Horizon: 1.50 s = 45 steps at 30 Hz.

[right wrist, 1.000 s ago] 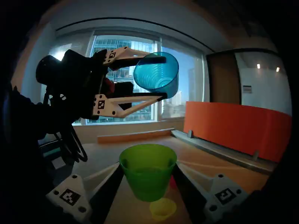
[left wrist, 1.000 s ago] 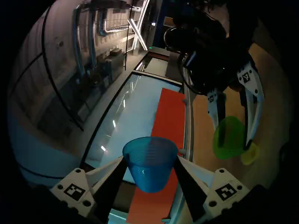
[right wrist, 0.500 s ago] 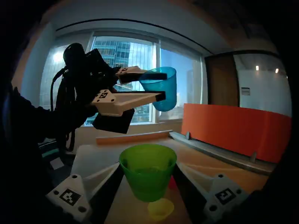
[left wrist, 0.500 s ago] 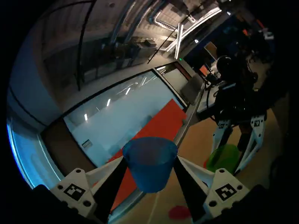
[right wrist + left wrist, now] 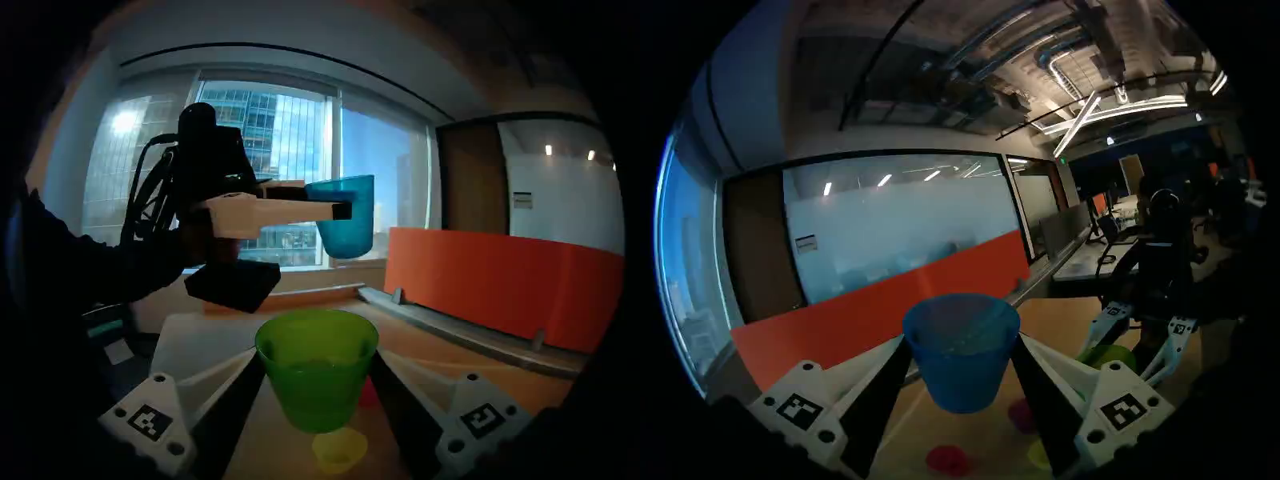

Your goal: Pour water

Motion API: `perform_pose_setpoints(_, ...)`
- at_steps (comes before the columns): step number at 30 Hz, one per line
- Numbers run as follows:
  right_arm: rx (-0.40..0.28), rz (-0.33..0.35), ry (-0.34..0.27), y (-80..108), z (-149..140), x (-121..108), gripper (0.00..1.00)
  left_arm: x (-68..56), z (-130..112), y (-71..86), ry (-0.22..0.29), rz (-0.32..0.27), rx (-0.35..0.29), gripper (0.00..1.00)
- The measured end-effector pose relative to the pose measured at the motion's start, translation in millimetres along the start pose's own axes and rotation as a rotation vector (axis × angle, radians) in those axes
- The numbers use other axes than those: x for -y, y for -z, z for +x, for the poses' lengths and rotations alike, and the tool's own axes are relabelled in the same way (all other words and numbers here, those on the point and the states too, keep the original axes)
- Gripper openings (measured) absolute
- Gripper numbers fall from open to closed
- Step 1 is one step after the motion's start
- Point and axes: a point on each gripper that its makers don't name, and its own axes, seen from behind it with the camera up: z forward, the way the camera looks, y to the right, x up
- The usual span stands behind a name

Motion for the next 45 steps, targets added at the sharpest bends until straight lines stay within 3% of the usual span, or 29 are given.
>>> perform_pose_setpoints(6, -0.003, -0.008, 0.006, 3.4, 2.8, -0.8, 0.88, 0.2, -0.3, -2.0, 0.109, -0.02, -0.011, 0.84)
perform_pose_setpoints(11, -0.002, -0.016, 0.008, 4.4, 4.9, -2.5, 0.88, 1.0, -1.9, -2.7, 0.144, -0.021, -0.014, 0.84)
perform_pose_setpoints(24, 0.017, -0.067, -0.002, 18.4, 6.7, -15.8, 0.88, 4.6, -25.1, 4.4, 0.15, -0.009, 0.024, 0.84)
perform_pose_setpoints(45, 0.043, -0.203, -0.011, 69.4, 9.1, -55.5, 0.88, 7.0, -73.7, 24.7, 0.175, -0.004, 0.105, 0.84)
